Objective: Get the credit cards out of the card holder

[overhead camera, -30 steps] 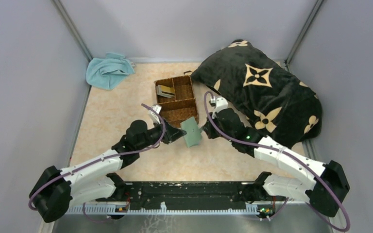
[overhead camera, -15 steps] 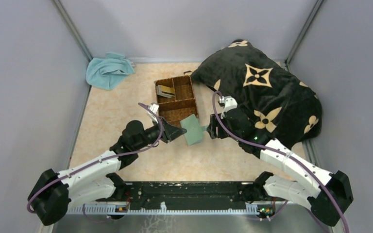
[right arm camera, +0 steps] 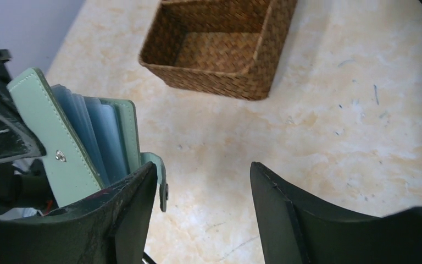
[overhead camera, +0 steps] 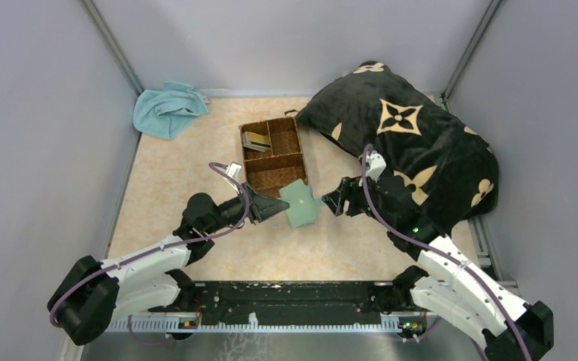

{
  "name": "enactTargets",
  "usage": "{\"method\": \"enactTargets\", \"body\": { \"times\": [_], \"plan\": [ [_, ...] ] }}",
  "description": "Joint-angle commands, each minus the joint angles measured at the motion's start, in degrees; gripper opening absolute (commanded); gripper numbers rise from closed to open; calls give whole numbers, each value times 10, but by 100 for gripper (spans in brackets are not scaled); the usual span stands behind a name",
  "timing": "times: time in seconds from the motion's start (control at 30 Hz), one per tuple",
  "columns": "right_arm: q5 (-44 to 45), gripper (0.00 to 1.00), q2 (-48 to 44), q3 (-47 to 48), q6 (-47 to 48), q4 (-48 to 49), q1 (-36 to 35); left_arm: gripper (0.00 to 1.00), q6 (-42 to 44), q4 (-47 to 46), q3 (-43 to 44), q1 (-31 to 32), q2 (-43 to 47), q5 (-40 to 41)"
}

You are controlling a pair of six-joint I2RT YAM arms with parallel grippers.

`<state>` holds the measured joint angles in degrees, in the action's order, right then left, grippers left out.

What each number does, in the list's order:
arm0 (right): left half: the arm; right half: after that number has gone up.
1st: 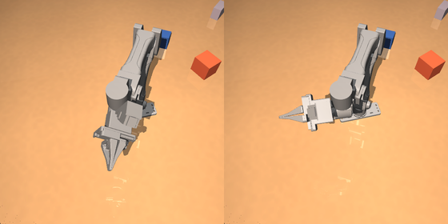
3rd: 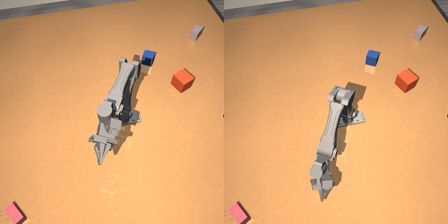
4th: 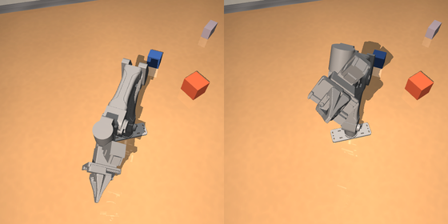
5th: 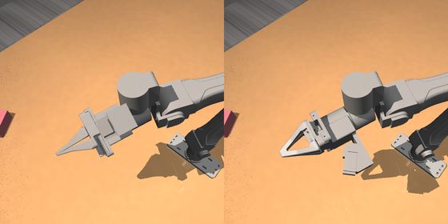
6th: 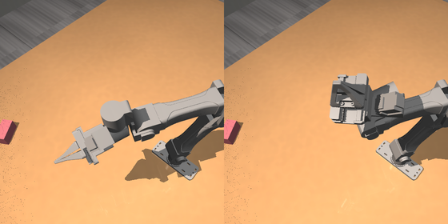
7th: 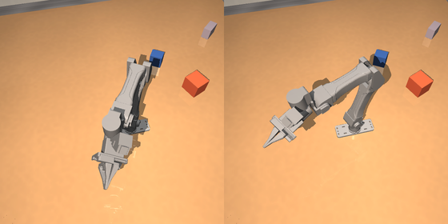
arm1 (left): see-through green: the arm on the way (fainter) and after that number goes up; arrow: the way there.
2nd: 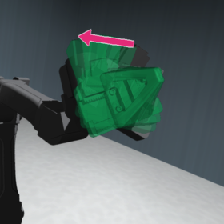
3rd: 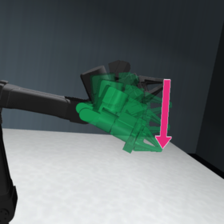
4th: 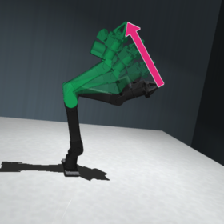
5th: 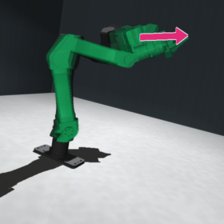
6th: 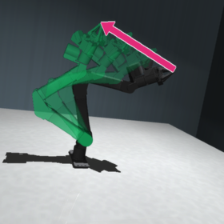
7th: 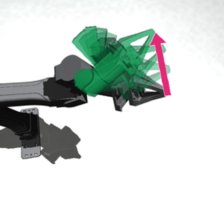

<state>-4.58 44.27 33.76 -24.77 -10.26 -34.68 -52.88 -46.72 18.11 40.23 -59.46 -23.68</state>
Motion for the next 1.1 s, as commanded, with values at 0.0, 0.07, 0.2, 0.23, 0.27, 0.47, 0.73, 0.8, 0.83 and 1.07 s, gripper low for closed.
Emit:
{"method": "enactTargets", "body": {
  "times": [0.0, 0.07, 0.2, 0.23, 0.27, 0.47, 0.73, 0.8, 0.83, 1.07],
  "plan": [
    [-97, 63, -29, -15, -26, 89, 20, 0, -39, -119, -8, -10, -11, -51],
    [-129, 63, -32, -29, -34, 110, 20, 0, -54, -163, -12, -13, -31, -70],
    [-150, 61, -51, -44, -60, 156, 21, 0, -90, -241, -14, -15, -77, -95],
    [-157, 61, -56, -46, -65, 166, 21, 0, -98, -259, -16, -15, -87, -97],
    [-162, 61, -60, -46, -68, 174, 21, 0, -105, -281, -18, -15, -98, -98],
    [-202, 61, -61, -61, -84, 211, 30, 0, -138, -371, -16, -15, -143, -113],
    [-256, 60, -33, -93, -118, 286, 33, 0, -171, -424, -1, -15, -163, -136],
    [-268, 58, -27, -94, -126, 302, 33, 0, -178, -439, -1, -15, -170, -137],
    [-274, 55, -24, -96, -131, 312, 34, 0, -182, -448, -2, -15, -175, -136],
    [-288, 10, -28, -99, -143, 332, 37, 0, -212, -502, -2, -15, -214, -141]
  ]
}}
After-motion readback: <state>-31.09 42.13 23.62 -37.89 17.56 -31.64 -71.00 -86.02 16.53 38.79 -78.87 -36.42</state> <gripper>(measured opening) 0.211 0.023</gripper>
